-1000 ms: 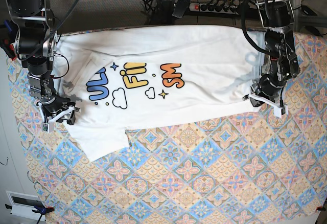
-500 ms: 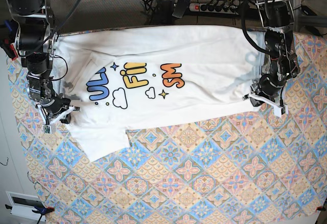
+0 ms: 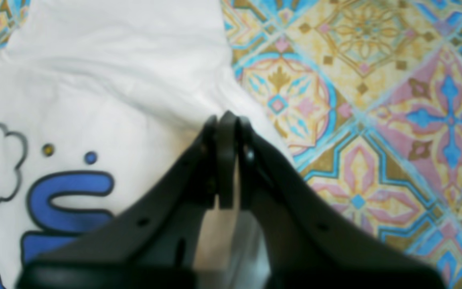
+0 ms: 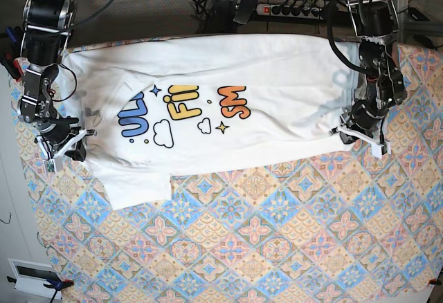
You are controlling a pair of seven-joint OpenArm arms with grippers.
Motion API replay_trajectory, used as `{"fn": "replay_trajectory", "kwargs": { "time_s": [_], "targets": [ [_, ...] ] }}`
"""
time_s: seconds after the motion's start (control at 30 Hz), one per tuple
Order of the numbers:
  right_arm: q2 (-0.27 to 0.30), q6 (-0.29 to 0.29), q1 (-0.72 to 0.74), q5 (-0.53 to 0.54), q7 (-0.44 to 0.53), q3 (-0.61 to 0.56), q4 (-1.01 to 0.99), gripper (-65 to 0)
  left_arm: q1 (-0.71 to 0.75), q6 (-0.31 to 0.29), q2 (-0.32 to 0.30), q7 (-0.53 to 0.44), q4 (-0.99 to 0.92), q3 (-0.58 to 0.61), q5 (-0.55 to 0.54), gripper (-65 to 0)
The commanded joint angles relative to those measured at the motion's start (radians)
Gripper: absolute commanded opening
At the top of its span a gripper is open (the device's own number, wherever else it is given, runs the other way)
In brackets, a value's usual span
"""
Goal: Fold the T-shirt properly
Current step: 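Grasp the shirt's side edges midway with both grippers, then adjust grips on the side edges, left gripper near the hem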
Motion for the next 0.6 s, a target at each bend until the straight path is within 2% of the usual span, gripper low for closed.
{"fn": "replay_trajectory", "kwargs": {
  "time_s": [0.0,0.33,0.5,0.57],
  "targets": [
    [0.020,0.003,0.000,0.012,0.014,0.013,0.047,-64.3,-0.001,-0.005,-0.017,-0.020,0.020,-0.021,-0.010,-65.0],
    [0.023,0.003,-0.155,0.015,0.012,0.019,0.225,-64.3,0.166,-0.005,-0.017,-0.017,0.317,-0.050,-0.010,-65.0],
    [0.022,0.003,-0.159,0.012,0.021,0.018,0.223,-63.8,0.191,-0.005,-0.014,-0.017,0.330,-0.045,-0.010,-65.0],
    [0.020,0.003,-0.121,0.010,0.020,0.013,0.205,-60.8,0.189,-0.005,-0.014,-0.017,0.330,-0.042,-0.010,-65.0]
  ]
}}
